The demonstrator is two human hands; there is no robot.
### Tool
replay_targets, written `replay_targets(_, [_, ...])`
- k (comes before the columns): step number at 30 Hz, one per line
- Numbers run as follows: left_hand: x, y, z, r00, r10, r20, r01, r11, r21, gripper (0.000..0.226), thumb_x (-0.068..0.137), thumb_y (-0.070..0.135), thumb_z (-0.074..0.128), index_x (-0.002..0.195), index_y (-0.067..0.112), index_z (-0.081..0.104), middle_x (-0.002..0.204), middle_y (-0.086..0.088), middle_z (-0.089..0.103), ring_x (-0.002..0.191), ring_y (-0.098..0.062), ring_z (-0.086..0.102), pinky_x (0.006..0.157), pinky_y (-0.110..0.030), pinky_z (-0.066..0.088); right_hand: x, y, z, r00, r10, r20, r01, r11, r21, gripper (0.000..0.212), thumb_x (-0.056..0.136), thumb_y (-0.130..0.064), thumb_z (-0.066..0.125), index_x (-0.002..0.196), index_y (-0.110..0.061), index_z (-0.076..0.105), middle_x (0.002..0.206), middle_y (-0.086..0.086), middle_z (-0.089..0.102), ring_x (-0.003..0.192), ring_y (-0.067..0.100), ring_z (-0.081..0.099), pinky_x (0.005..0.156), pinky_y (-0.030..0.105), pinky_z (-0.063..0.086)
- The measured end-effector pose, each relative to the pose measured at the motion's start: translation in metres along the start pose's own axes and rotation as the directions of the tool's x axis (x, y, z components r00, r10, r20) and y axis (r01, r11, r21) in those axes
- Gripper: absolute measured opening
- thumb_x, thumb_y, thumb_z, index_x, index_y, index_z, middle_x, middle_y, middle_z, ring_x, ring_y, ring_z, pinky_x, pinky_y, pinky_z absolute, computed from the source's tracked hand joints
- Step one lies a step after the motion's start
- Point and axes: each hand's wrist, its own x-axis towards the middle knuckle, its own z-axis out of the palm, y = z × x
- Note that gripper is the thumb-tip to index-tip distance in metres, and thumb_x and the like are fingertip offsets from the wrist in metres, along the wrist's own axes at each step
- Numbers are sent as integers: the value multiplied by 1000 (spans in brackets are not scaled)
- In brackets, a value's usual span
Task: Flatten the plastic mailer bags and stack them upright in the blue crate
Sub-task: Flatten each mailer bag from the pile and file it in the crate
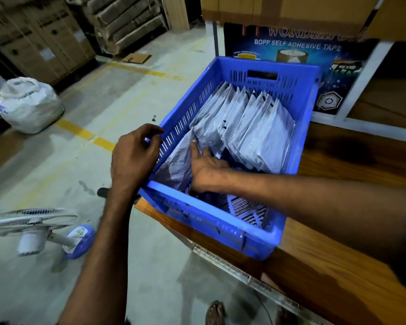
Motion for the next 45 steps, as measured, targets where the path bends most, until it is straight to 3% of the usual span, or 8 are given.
replay_targets(9, [-67, 34, 5, 993, 117, -13, -118, 988, -95, 26, 92, 38, 54, 111, 36, 72, 84, 5, 76, 83, -21, 72, 72, -37, 54, -117, 50, -28, 917, -97, -388, 62, 993, -104, 58, 85, -46, 70, 137, -26, 54, 140, 3, 54, 128, 29, 53, 104, 46, 44])
replay_targets(13, [-104, 64, 13, 970, 243, -16, -243, 962, -122, 23, 95, 36, 57, 112, 35, 72, 81, 1, 76, 82, -27, 71, 65, -37, 49, -164, 72, -1, 776, -33, -630, 32, 999, -13, 37, 84, -35, 71, 119, -26, 69, 131, -1, 64, 122, 25, 58, 102, 41, 43])
replay_targets(19, [-173, 121, 24, 934, 348, -74, -354, 887, -297, 26, 96, 32, 54, 113, 30, 74, 88, 2, 73, 82, -22, 65, 71, -38, 48, -237, 110, 56, 588, 199, -784, 80, 950, 301, 39, 97, -31, 62, 134, -20, 58, 135, -1, 59, 123, 19, 55, 103, 40, 46])
replay_targets(26, [-271, 195, 71, 876, 466, -123, -476, 800, -364, 20, 97, 22, 61, 111, 24, 75, 88, 6, 72, 72, -16, 62, 68, -34, 49, -324, 199, 103, 691, 327, -645, -37, 906, 421, 44, 98, -30, 64, 140, -31, 52, 141, -10, 54, 128, 10, 48, 99, 27, 41])
replay_targets(32, [-343, 256, 150, 858, 460, 229, -357, 855, -376, 15, 100, 36, 58, 110, 34, 70, 92, 16, 69, 76, -2, 60, 58, -27, 44, -380, 322, 128, 756, 404, -515, -210, 895, 394, 40, 95, -27, 66, 133, -32, 57, 140, -7, 54, 128, 14, 47, 96, 26, 39])
replay_targets(36, [-352, 265, 216, 720, 511, 469, -388, 857, -339, 41, 103, 47, 53, 140, 29, 57, 134, 4, 63, 119, -14, 58, 90, -32, 48, -377, 410, 120, 711, 467, -525, -325, 881, 344, 49, 99, -35, 58, 145, -23, 45, 148, 6, 48, 136, 26, 42, 108, 41, 37])
replay_targets(39, [-346, 266, 248, 649, 484, 587, -500, 853, -151, 68, 105, 65, 29, 161, 27, 27, 168, 3, 27, 154, -19, 23, 123, -44, 24, -362, 457, 106, 691, 499, -523, -416, 866, 277, 63, 104, -44, 44, 158, -17, 25, 163, 11, 28, 148, 31, 27, 118, 49, 26])
replay_targets(45, [-337, 266, 267, 673, 457, 582, -544, 839, -30, 73, 104, 70, 16, 164, 29, 16, 172, 8, 10, 158, -11, 3, 127, -42, 9, -334, 477, 100, 745, 471, -472, -443, 879, 178, 67, 105, -51, 37, 159, -14, 23, 158, 13, 34, 141, 34, 32, 112, 49, 30])
